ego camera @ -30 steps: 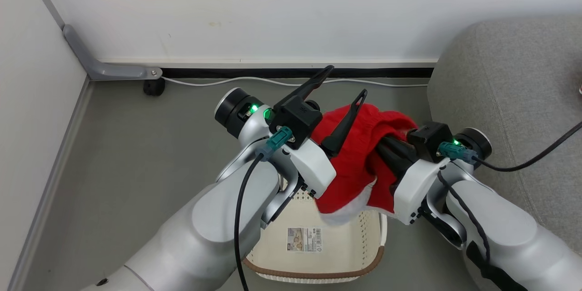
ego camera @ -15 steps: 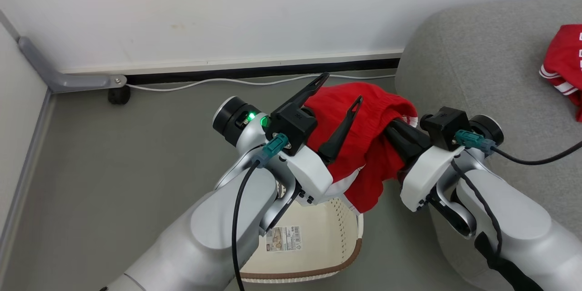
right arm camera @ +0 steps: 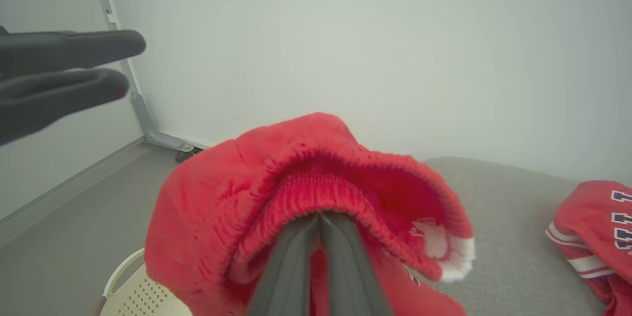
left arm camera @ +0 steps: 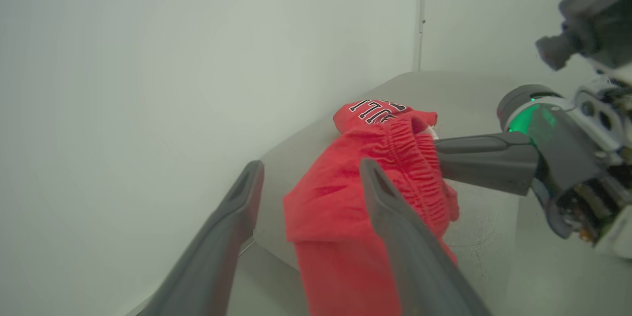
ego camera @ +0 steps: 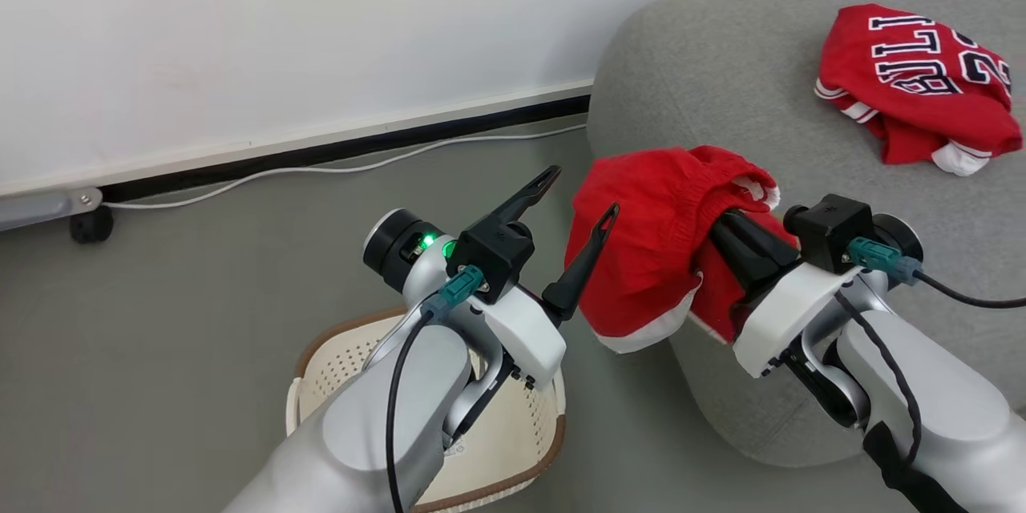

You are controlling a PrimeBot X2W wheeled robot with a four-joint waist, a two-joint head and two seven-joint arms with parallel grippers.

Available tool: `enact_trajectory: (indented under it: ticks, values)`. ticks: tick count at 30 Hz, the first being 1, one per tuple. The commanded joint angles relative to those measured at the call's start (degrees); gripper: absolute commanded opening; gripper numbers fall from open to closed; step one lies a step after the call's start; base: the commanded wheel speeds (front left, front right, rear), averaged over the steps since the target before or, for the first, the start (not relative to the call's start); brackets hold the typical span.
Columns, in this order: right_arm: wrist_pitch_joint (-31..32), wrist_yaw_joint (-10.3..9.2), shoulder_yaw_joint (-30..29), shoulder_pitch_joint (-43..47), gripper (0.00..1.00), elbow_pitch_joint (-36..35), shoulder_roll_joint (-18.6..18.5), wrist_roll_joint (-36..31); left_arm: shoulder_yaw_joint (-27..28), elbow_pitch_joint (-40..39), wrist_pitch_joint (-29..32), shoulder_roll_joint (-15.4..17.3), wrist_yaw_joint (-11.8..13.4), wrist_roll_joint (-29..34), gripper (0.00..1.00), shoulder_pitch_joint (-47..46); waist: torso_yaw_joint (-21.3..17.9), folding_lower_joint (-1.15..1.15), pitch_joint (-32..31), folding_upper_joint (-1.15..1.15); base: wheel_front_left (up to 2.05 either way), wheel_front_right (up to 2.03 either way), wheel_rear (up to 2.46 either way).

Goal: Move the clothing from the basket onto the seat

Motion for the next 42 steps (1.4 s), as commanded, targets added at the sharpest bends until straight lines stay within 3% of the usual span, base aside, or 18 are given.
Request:
enact_trajectory:
  ticks: [1,21,31,42]
  values:
    - [-0.61,0.18,-0.45,1.18,0.0,-1.6,-0.46,-0.74,2.24,-1.41,-0.34,0.54,-0.42,0.74,1.0,-0.81,-1.91,0.0,-0.45,0.0,0.0,0.0,0.0]
    - [-0.61,0.18,-7.28,5.34,0.0,-6.03,-2.07,-0.53,6.42,3.63,-0.35,0.34,-5.49,0.72,1.0,1.38,-16.2,0.0,-0.86,0.0,0.0,0.0,0.0]
    - [-0.61,0.18,-16.46,10.13,0.0,-10.15,-3.77,-2.46,3.29,3.57,-0.35,0.32,-7.0,-1.18,1.0,0.14,-17.37,0.0,0.42,0.0,0.0,0.0,0.0]
    - [-0.61,0.18,-24.53,9.08,0.0,-11.32,-5.69,-4.29,0.33,4.06,-0.35,0.32,-6.29,-2.63,1.0,-0.61,-17.62,0.0,2.81,0.0,0.0,0.0,0.0]
